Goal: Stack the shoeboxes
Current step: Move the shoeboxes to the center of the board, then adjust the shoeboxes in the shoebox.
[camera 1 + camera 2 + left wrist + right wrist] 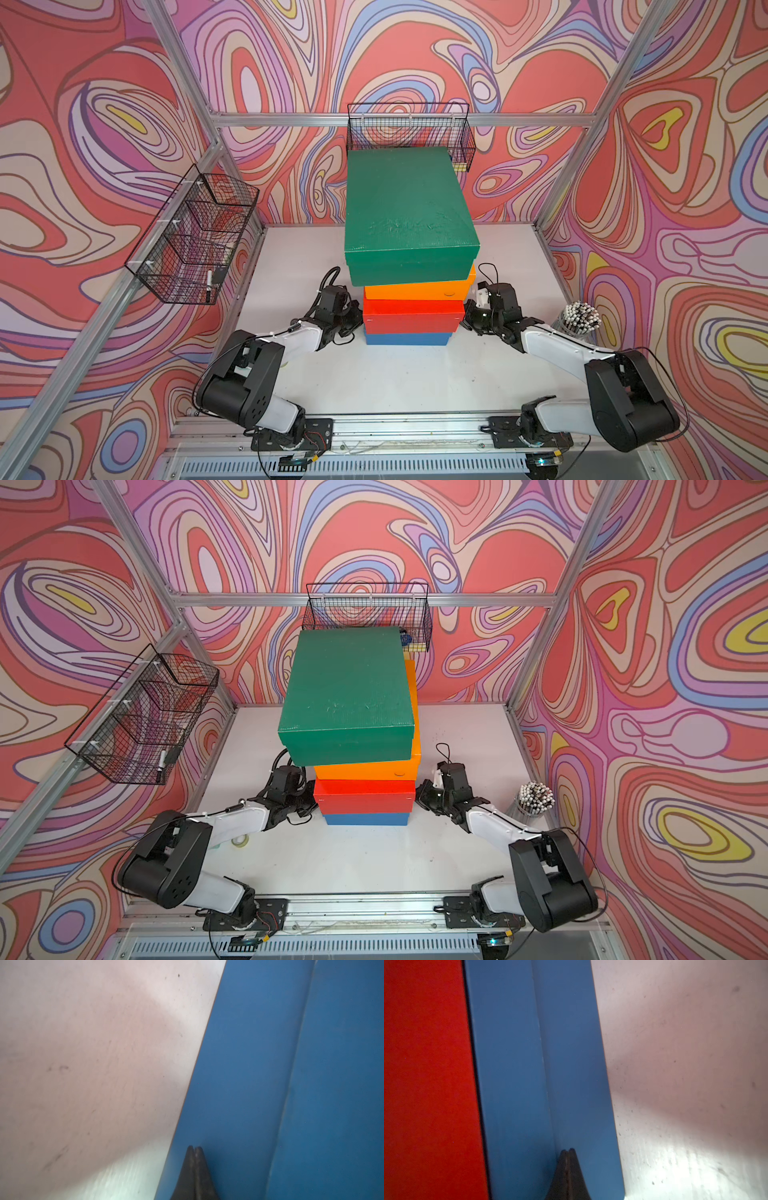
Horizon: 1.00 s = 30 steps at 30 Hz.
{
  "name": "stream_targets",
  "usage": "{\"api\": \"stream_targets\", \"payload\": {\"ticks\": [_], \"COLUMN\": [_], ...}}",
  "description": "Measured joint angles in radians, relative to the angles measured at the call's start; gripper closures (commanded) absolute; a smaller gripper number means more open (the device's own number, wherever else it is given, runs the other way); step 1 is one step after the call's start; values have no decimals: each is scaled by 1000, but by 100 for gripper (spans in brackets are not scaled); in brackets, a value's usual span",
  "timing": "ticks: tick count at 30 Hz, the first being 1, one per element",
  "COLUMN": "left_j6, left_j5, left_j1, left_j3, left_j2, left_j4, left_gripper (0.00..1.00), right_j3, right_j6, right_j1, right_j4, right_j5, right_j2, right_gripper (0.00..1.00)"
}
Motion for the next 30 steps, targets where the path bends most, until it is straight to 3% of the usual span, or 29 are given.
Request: {"api": "stream_targets", "payload": {"ticks": [9,19,30], "left_j6": [90,127,98], "left_j5": [-46,-56,-47], "left_j1": [100,98,-7], "left_j3": [34,37,100], "left_j2": [-240,-527,-488], "left_j4": [-229,-427,-427], "left_gripper": [100,100,100], "right_j3": [54,80,80], "right_j6": [-58,-104,-76], "right_j1": [-89,-97,-39], "right_j4": [-149,-229,-221], "right_j5": [22,-2,-21], "right_j2": [-77,-233,-293], "right_gripper": [100,100,100]}}
